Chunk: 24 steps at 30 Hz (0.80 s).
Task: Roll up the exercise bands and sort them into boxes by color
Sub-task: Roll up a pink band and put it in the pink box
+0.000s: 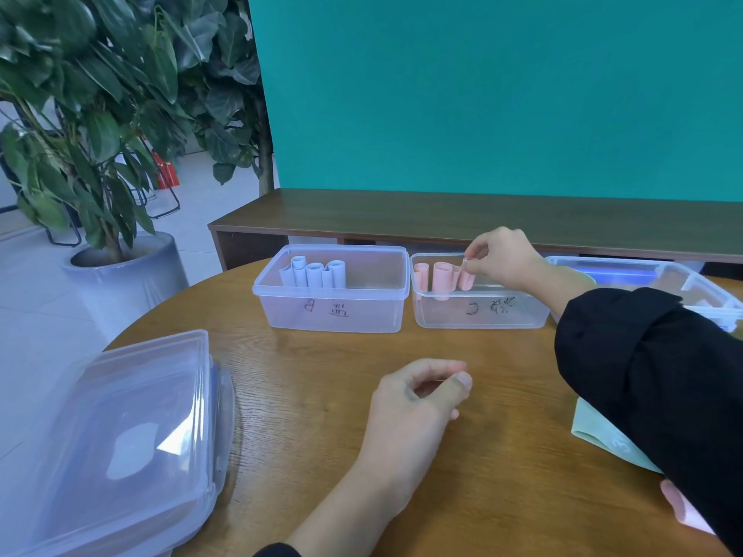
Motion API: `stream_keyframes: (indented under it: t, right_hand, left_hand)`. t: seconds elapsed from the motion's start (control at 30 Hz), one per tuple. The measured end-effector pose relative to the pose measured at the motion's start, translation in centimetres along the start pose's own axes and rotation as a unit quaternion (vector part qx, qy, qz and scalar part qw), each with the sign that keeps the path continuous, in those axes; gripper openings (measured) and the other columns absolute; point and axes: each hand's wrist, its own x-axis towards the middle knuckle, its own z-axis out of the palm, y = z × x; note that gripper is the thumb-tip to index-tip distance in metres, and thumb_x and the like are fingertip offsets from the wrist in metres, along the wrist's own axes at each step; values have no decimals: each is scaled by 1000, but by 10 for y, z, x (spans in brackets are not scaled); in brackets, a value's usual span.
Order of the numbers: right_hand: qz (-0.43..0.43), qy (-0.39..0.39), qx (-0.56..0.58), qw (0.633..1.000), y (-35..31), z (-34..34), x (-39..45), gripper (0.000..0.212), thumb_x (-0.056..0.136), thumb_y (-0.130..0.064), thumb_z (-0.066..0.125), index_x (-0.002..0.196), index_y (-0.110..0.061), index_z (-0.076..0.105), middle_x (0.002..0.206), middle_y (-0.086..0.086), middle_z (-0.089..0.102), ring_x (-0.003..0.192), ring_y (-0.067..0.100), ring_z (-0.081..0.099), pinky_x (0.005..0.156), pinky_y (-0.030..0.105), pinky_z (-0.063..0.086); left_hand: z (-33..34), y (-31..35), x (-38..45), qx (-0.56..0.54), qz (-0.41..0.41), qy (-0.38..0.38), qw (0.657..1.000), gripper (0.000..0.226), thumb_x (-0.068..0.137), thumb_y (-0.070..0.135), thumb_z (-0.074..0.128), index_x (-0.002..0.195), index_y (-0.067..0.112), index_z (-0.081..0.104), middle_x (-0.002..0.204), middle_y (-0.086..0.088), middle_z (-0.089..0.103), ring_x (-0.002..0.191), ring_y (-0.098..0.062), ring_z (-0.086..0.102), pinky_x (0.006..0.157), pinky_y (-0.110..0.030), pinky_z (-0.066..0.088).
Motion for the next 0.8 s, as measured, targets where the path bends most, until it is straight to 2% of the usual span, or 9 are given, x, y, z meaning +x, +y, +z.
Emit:
stream_keyframes:
  t: [0.33, 0.47, 0.6, 0.8]
  right_hand:
    - [28, -16, -15, 999, 0, -4, 3, 17, 91, -20, 74, 105, -12, 75, 110, 6, 69, 95, 22, 63, 80, 30, 49]
    - [29, -25, -5, 999, 0, -5, 2, 19, 91, -18, 75, 109, -12, 75, 110, 5, 68, 99, 23, 63, 85, 32, 50]
    - [25, -20, 2, 999, 0, -2, 5, 17, 91, -19, 75, 107, -13, 75, 110, 6, 69, 102, 23, 63, 88, 33, 50]
    - [21, -12, -10, 1000, -3, 2, 7, 9, 89, -20, 77, 94, -16, 70, 104, 8, 68, 97, 26, 63, 78, 33, 50]
  left_hand:
    - [0, 0, -1, 13, -1, -4, 1000, 11, 87, 31, 74, 96, 32, 80, 91, 1, 77, 77, -6, 66, 78, -22, 53]
    - [0, 1, -1, 14, -3, 0, 1000, 9, 90, 26, 75, 96, 30, 80, 91, -1, 77, 76, -6, 65, 79, -21, 54]
    - [0, 1, -1, 20, -2, -3, 1000, 10, 88, 31, 75, 96, 33, 80, 91, 1, 77, 78, -6, 66, 80, -22, 54]
    - [1, 1, -1, 13, 8, -2, 1000, 9, 90, 23, 75, 96, 26, 81, 90, -2, 77, 75, -6, 64, 74, -19, 52]
